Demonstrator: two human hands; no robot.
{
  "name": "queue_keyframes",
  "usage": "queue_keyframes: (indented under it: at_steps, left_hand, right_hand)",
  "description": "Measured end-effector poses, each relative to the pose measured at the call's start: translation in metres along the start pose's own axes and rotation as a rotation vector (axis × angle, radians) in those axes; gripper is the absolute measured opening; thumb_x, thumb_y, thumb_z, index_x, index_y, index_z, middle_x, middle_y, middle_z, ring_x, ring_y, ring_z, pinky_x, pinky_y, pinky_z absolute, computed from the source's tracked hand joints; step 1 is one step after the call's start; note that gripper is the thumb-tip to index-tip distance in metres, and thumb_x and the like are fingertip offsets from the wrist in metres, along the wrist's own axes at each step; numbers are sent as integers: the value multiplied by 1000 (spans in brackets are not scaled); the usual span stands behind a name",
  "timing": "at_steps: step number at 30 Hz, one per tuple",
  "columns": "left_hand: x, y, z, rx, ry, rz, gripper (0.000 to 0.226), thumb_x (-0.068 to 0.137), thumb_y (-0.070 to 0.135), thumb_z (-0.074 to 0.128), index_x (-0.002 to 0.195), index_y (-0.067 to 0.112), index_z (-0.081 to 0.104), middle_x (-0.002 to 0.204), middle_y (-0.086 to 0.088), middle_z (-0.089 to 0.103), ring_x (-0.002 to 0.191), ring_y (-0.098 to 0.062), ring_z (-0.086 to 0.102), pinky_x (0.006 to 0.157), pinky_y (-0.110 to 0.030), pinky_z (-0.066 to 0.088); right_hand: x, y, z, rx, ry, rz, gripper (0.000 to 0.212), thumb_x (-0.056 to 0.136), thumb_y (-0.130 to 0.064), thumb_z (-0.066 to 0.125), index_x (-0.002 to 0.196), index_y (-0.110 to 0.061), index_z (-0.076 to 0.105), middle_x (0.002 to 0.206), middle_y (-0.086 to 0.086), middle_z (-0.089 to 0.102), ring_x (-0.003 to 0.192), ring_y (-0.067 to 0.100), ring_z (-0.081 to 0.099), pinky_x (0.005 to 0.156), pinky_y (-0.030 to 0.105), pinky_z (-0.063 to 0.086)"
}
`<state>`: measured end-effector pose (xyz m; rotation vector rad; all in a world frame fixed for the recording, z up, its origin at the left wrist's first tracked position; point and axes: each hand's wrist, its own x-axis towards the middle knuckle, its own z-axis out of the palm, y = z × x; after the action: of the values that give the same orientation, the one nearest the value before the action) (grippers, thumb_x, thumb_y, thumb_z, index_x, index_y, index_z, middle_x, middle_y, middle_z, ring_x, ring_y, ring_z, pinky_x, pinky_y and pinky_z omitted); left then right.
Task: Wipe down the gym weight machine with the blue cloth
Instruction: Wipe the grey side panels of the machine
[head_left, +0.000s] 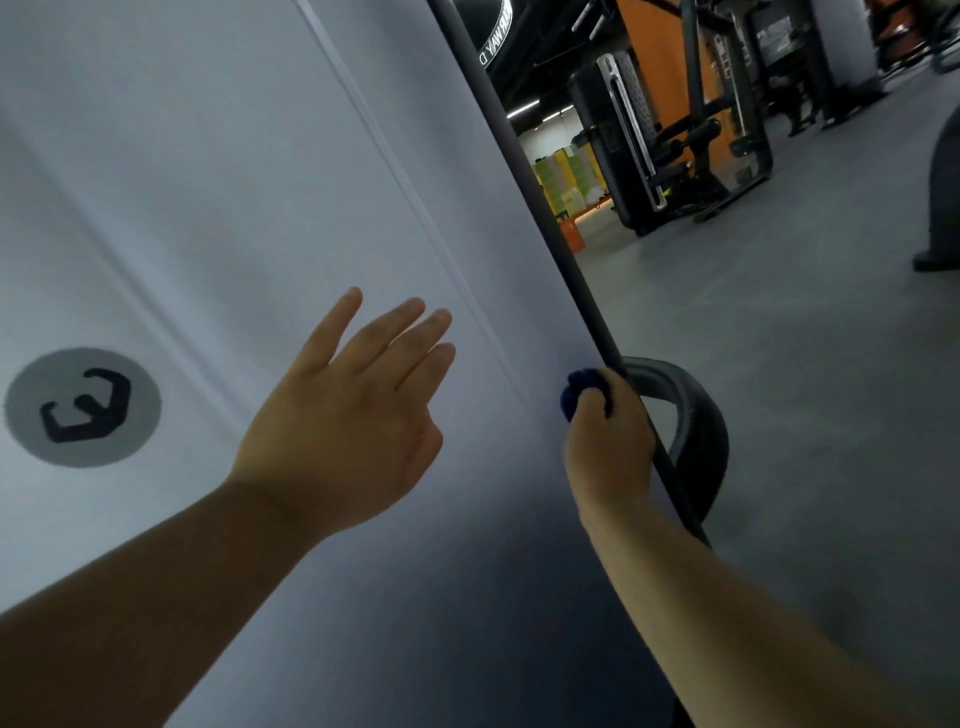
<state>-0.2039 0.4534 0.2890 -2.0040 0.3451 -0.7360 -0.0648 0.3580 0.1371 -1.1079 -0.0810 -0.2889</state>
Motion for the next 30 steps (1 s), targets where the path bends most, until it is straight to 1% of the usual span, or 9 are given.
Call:
queue_keyframes:
  at_steps: [2, 4, 6, 10, 15, 20, 22, 27, 30]
  left_hand:
    - [0, 0, 0, 0, -7, 2, 50, 92, 28, 38, 129, 4, 62, 144, -15, 51, 136, -30, 46, 114, -57, 29]
    - [-1, 1, 2, -1, -19, 8, 52, 93, 28, 34, 130, 3, 61, 144, -16, 51, 136, -31, 45, 114, -56, 29]
    - [-1, 1, 2, 8, -23, 9, 52, 93, 27, 34, 130, 3, 60, 145, -17, 50, 136, -32, 45, 115, -56, 27]
    - [-3, 5, 1, -13, -1, 8, 49, 92, 24, 36, 128, 3, 62, 143, -16, 52, 135, -32, 46, 114, -55, 29]
    - [-33, 27, 6, -55, -16, 43, 49, 90, 26, 40, 129, 6, 63, 146, -13, 50, 137, -30, 45, 114, -55, 30]
    - [-58, 34, 5, -61, -57, -14, 52, 90, 28, 40, 133, 7, 60, 150, -12, 45, 140, -28, 41, 115, -54, 27]
    - [-63, 40, 3, -67, -81, -65, 54, 89, 29, 39, 134, 7, 60, 150, -12, 44, 141, -28, 39, 116, -54, 24]
    - [-86, 46, 2, -91, -96, -142, 57, 88, 32, 38, 136, 10, 58, 154, -11, 40, 143, -26, 33, 118, -55, 21]
    - [-104, 41, -2, -79, -115, -167, 59, 86, 33, 42, 140, 13, 54, 157, -9, 33, 145, -24, 27, 119, -55, 18]
  right_hand:
    - [14, -25, 8, 77, -146, -37, 25, 99, -26, 44, 106, -39, 63, 116, -9, 62, 112, 11, 58, 105, 39, 45]
    - [20, -40, 12, 31, -245, -203, 34, 103, -25, 42, 134, -26, 55, 138, -2, 54, 126, 11, 50, 107, 20, 40]
    - [15, -30, 10, -82, -216, -352, 41, 103, -26, 40, 142, -19, 48, 147, -2, 47, 130, 5, 42, 101, 3, 30]
    - [2, 24, -11, -35, -59, -51, 46, 95, -37, 40, 138, -29, 52, 143, -3, 52, 133, 14, 46, 113, 36, 38]
    - [29, -24, -6, 82, -214, 116, 39, 100, -24, 41, 136, -27, 53, 131, -5, 55, 126, 20, 51, 112, 35, 35]
    - [-42, -7, -9, -205, -266, -239, 51, 106, -24, 34, 156, -25, 20, 162, 0, 21, 148, 17, 23, 121, 41, 22]
    - [-64, 13, -15, -221, -221, -200, 53, 106, -28, 32, 156, -25, 15, 164, 1, 17, 149, 17, 19, 122, 41, 21]
    - [-47, -34, -6, -210, -330, -215, 56, 105, -25, 41, 156, -28, 17, 161, 0, 24, 146, 17, 26, 114, 21, 23]
    - [-35, -66, 6, -233, -432, -345, 55, 104, -26, 44, 155, -24, 24, 161, -1, 26, 148, 16, 23, 120, 31, 23]
